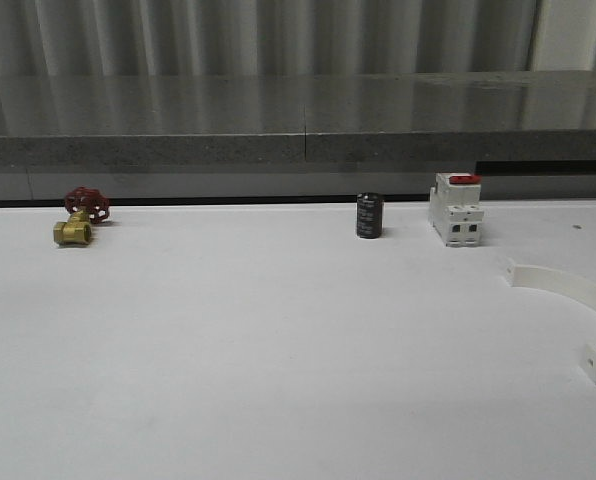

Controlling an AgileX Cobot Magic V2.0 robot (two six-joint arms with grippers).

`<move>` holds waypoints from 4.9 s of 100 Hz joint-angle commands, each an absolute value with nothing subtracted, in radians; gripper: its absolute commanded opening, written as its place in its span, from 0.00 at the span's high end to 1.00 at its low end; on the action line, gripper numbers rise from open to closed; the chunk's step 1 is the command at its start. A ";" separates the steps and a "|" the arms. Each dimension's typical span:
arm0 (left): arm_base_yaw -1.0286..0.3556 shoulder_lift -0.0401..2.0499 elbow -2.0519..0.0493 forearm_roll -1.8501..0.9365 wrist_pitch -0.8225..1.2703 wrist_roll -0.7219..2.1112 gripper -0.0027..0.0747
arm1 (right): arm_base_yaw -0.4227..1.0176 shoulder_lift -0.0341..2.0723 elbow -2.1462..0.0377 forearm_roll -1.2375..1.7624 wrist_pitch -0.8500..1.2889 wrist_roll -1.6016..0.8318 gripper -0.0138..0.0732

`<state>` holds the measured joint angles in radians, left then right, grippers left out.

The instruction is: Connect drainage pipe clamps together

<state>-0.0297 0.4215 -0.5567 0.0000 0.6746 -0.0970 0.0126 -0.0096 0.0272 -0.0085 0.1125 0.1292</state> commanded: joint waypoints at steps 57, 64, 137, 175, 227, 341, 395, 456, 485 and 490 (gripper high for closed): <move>-0.028 0.723 -0.687 -0.042 0.781 -0.097 0.71 | 0.009 -0.029 0.010 -0.015 0.033 0.121 0.92; -0.028 0.723 -0.687 -0.042 0.799 -0.097 0.50 | 0.009 -0.029 0.010 -0.015 0.033 0.121 0.92; -0.026 1.211 -0.910 0.065 0.747 -0.122 0.28 | 0.009 -0.029 0.010 -0.015 0.033 0.121 0.92; 0.140 1.535 -1.135 -0.079 0.748 0.132 0.28 | 0.009 -0.029 0.010 -0.015 0.033 0.121 0.92; 0.299 1.791 -1.201 -0.131 0.646 0.295 0.28 | 0.009 -0.029 0.010 -0.015 0.033 0.121 0.92; 0.282 1.922 -1.263 -0.151 0.613 0.323 0.79 | 0.009 -0.029 0.010 -0.015 0.033 0.121 0.92; 0.237 1.815 -1.264 -0.299 0.706 0.315 0.99 | 0.009 -0.029 0.010 -0.015 0.033 0.121 0.92; -0.326 1.723 -1.264 -0.060 0.713 -0.257 0.99 | 0.009 -0.029 0.010 -0.015 0.033 0.121 0.92; -0.469 1.849 -1.314 -0.059 0.689 -0.316 0.99 | 0.009 -0.029 0.010 -0.015 0.033 0.121 0.92; -0.477 1.871 -1.331 -0.061 0.697 -0.318 0.99 | 0.009 -0.029 0.010 -0.015 0.033 0.121 0.92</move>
<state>-0.4579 1.8890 -1.2802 -0.0611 0.7219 -0.2964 0.0126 -0.0096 0.0272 -0.0085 0.1125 0.1292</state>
